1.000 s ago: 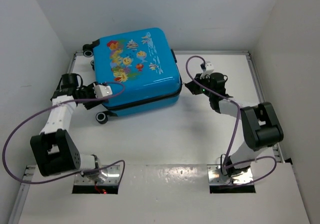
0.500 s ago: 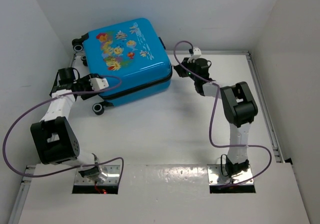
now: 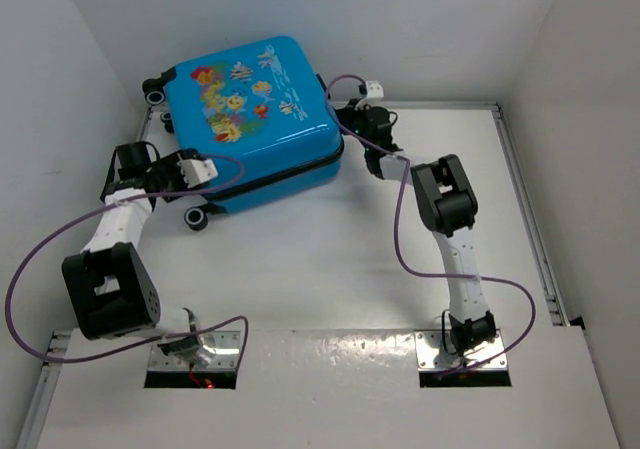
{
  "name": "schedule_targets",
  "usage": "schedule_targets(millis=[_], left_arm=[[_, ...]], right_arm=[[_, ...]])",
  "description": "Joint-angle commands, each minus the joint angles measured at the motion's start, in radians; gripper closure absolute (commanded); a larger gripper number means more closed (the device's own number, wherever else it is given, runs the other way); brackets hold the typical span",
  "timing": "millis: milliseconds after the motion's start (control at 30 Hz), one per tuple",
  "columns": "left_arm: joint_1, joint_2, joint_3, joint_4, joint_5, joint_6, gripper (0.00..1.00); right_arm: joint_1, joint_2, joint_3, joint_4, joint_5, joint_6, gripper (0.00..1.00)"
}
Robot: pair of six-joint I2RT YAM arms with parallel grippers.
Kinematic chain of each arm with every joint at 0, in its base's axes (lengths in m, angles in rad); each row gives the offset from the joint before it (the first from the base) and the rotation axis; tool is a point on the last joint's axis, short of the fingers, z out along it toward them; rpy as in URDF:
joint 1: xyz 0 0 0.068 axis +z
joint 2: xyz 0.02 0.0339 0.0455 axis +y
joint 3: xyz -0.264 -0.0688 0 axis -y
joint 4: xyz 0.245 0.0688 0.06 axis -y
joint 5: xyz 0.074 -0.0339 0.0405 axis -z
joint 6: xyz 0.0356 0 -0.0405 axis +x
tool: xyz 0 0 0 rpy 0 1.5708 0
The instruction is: Pack the luggage
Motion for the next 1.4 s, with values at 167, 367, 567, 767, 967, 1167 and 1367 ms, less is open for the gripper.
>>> schedule_targets(millis=[167, 367, 567, 767, 967, 1167, 1367], left_arm=[[0.218, -0.221, -0.247, -0.427, -0.02, 0.592, 1.0], [0.298, -0.259, -0.219, -0.732, 0.097, 1.031, 1.0], [0.332, -0.268, -0.228, -0.963, 0.16, 1.483, 1.0], [0.312, -0.134, -0.229, -0.963, 0.147, 1.811, 1.0], [0.335, -0.048, -0.164, -0.963, 0.204, 1.91, 0.99], [0.335, -0.057, -0.094, -0.963, 0.497, 1.829, 0.03], [0.386, -0.159, 0.089, -0.963, 0.692, 1.365, 0.0]], right_arm=[[0.055, -0.164, -0.255, 0.08, 0.051, -0.038, 1.0], [0.072, -0.412, -0.583, 0.123, -0.038, -0.041, 1.0], [0.084, -0.679, -0.861, 0.047, -0.059, -0.044, 1.0], [0.089, -0.782, -0.914, 0.005, -0.029, -0.066, 1.0], [0.04, -0.574, -0.731, 0.065, 0.021, -0.032, 1.0], [0.046, -0.422, -0.59, 0.074, 0.061, -0.018, 1.0], [0.051, -0.461, -0.642, 0.08, 0.047, -0.003, 1.0]])
